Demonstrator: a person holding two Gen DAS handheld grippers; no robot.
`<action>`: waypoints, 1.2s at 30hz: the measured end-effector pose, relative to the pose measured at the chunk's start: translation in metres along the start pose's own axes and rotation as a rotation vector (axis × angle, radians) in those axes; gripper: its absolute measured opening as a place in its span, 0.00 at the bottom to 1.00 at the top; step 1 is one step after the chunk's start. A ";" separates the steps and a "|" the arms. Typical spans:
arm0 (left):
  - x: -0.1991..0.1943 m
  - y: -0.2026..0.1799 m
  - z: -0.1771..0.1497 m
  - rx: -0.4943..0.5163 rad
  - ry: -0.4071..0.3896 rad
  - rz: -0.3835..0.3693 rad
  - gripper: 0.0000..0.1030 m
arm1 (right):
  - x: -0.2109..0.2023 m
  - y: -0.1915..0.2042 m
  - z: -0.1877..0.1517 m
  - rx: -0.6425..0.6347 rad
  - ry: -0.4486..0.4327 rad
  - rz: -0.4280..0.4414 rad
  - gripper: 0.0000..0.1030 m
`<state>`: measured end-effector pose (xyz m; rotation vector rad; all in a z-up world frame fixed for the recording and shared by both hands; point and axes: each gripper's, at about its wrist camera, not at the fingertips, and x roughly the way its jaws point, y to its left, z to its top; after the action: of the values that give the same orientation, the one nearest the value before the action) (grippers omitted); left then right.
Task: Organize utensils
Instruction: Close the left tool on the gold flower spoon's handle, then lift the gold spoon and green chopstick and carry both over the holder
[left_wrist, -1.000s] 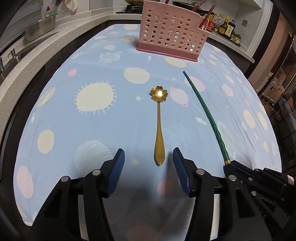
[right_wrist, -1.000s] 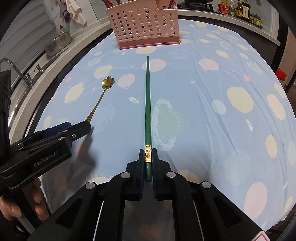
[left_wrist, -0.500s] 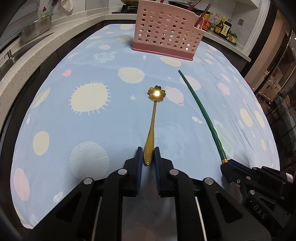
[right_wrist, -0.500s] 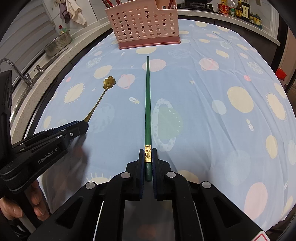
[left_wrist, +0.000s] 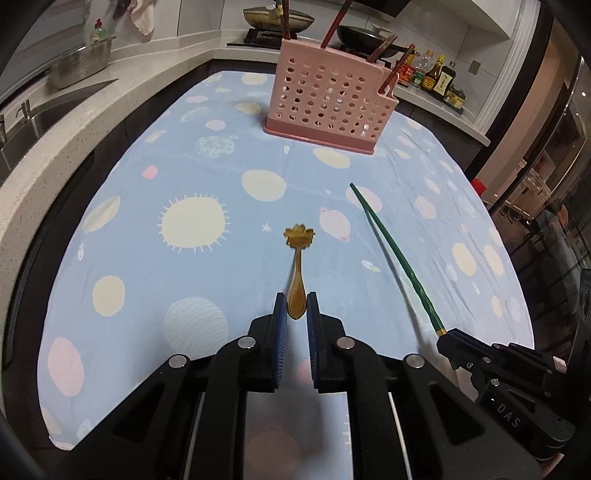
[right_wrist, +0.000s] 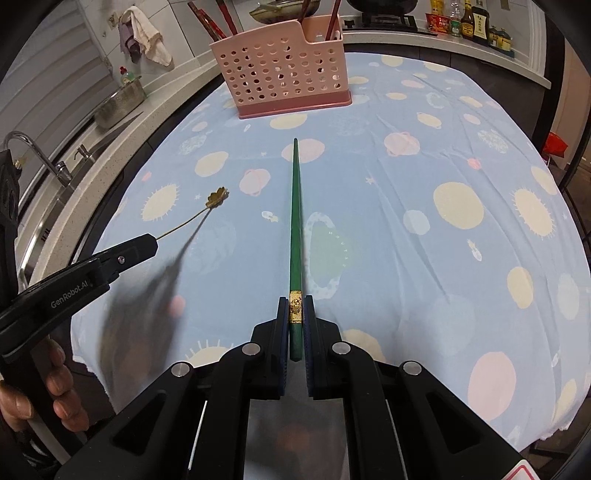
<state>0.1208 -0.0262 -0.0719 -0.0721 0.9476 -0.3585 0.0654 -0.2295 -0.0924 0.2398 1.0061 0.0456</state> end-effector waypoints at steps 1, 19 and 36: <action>-0.004 0.000 0.002 -0.001 -0.011 0.001 0.10 | -0.005 -0.001 0.002 0.005 -0.012 0.003 0.07; -0.037 -0.009 0.038 0.024 -0.106 -0.034 0.01 | -0.062 -0.006 0.055 0.040 -0.188 0.045 0.07; -0.032 -0.013 0.034 0.030 -0.091 -0.047 0.01 | 0.027 -0.024 0.004 0.021 0.061 -0.040 0.26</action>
<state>0.1276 -0.0309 -0.0244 -0.0827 0.8509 -0.4099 0.0813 -0.2492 -0.1183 0.2387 1.0719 0.0058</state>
